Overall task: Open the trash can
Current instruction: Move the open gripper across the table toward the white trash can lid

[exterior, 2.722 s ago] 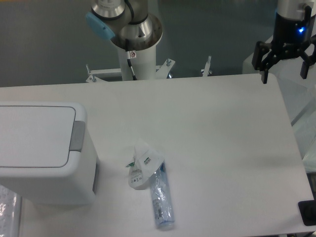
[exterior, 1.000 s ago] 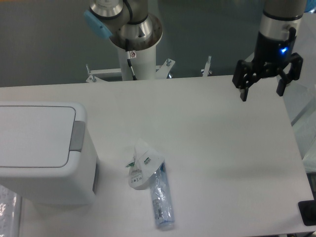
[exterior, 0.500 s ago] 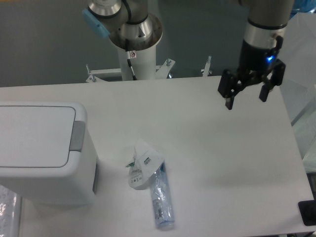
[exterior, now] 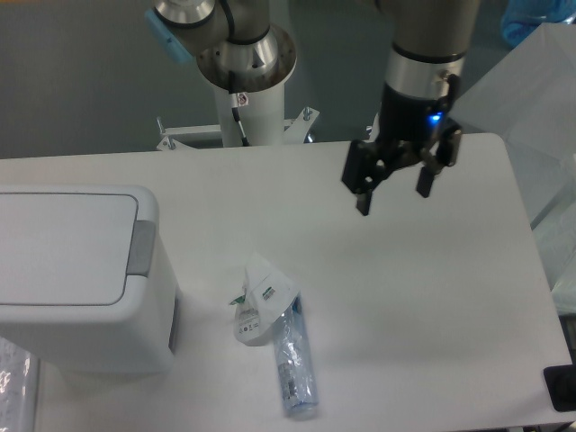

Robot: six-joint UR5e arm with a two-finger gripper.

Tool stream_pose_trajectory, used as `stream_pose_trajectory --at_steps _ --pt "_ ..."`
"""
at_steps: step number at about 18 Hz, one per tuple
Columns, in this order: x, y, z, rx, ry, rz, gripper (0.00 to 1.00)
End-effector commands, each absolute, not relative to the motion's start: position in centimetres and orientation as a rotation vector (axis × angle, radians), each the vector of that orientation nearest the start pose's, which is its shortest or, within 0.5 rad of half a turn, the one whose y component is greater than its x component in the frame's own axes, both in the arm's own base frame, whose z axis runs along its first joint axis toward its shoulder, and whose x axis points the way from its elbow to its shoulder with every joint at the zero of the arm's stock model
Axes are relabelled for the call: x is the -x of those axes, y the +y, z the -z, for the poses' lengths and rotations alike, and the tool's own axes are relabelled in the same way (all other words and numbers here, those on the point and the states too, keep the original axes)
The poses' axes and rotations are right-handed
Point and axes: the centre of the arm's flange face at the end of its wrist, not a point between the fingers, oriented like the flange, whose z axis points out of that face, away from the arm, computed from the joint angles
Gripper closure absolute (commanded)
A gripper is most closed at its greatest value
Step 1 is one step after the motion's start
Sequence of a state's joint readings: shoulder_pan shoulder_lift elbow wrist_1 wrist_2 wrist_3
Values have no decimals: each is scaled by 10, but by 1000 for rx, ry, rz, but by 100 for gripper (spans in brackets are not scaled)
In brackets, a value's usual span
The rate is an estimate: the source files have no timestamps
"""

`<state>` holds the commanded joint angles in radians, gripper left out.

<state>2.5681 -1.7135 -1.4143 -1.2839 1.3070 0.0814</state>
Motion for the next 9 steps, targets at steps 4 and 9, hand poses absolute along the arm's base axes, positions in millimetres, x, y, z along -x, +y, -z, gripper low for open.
stream_pose_trajectory --at_steps 4,9 --pt "359 474 -530 2521 -1091 124 0" --pt "301 511 -532 2569 -969 172 0"
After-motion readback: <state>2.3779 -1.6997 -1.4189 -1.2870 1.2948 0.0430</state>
